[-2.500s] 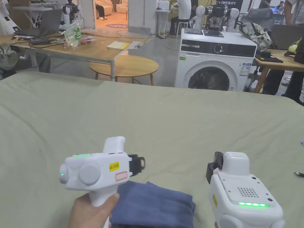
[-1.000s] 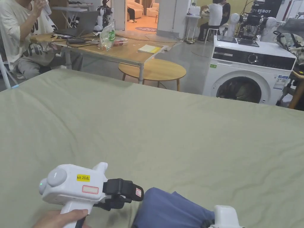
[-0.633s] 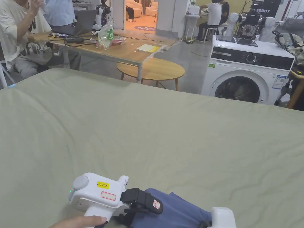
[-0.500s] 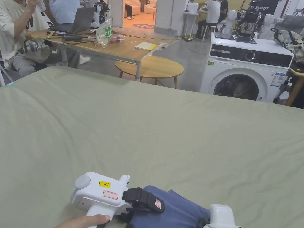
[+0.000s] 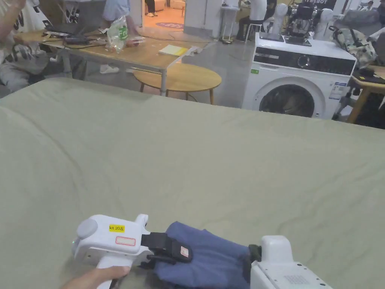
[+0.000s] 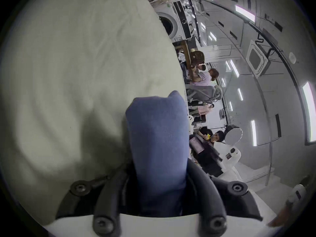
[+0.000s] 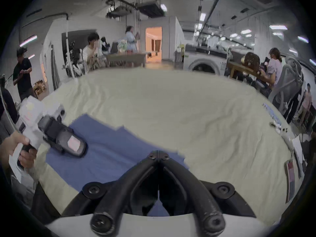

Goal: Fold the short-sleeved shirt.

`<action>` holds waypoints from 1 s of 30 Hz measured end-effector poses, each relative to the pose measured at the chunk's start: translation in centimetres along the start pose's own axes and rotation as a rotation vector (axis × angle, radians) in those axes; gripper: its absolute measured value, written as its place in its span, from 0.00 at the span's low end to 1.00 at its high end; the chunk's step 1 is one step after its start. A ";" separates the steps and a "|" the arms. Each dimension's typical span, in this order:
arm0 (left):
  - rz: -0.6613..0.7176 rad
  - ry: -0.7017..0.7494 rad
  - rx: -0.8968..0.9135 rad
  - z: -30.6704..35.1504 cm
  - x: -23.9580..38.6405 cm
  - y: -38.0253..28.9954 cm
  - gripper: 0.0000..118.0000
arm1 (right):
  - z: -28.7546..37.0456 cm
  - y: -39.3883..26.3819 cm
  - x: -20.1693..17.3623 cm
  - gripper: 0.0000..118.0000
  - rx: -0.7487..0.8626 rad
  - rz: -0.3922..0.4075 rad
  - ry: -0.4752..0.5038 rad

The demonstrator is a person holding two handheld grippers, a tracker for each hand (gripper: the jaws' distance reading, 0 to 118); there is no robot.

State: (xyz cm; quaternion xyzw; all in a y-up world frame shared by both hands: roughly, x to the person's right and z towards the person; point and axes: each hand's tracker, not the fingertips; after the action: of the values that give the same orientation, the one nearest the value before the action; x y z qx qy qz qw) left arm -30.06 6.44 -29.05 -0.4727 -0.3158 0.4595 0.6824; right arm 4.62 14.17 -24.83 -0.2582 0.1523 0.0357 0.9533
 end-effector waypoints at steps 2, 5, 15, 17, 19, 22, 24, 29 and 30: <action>-0.009 0.006 0.013 0.3 0.6 -0.1 0.18 | 0.8 1.5 0.5 0.00 0.115 -0.009 -0.015; -0.020 0.004 0.020 1.1 1.1 -0.1 0.18 | 1.7 3.4 0.4 0.00 0.242 0.013 -0.054; -0.063 0.071 0.116 10.2 4.2 0.3 0.18 | 1.8 6.7 -3.1 0.00 0.350 0.016 -0.056; -0.065 0.112 0.150 13.5 4.1 0.2 0.18 | 1.4 7.2 -5.2 0.00 0.362 0.033 -0.034; -0.057 0.150 0.183 17.1 4.4 -0.4 0.18 | 0.8 7.9 -7.5 0.00 0.369 0.036 0.027; -0.041 0.236 0.250 23.0 3.8 -0.8 0.18 | -0.2 8.8 -11.6 0.00 0.384 0.058 0.105; -0.015 0.282 0.286 27.1 3.2 -1.4 0.18 | -0.7 9.4 -14.7 0.00 0.388 0.053 0.184; 0.047 0.391 0.375 35.2 2.0 -2.5 0.18 | -1.8 10.6 -21.7 0.00 0.410 0.045 0.317; 0.060 0.418 0.388 37.1 0.5 -1.5 0.18 | -2.0 10.7 -23.0 0.00 0.414 0.049 0.316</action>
State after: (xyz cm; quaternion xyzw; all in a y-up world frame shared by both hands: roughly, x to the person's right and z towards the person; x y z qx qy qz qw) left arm -61.50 19.91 -14.55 -0.4268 -0.0604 0.4239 0.7965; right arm -19.32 22.69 -24.54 -0.0561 0.3098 -0.0138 0.9490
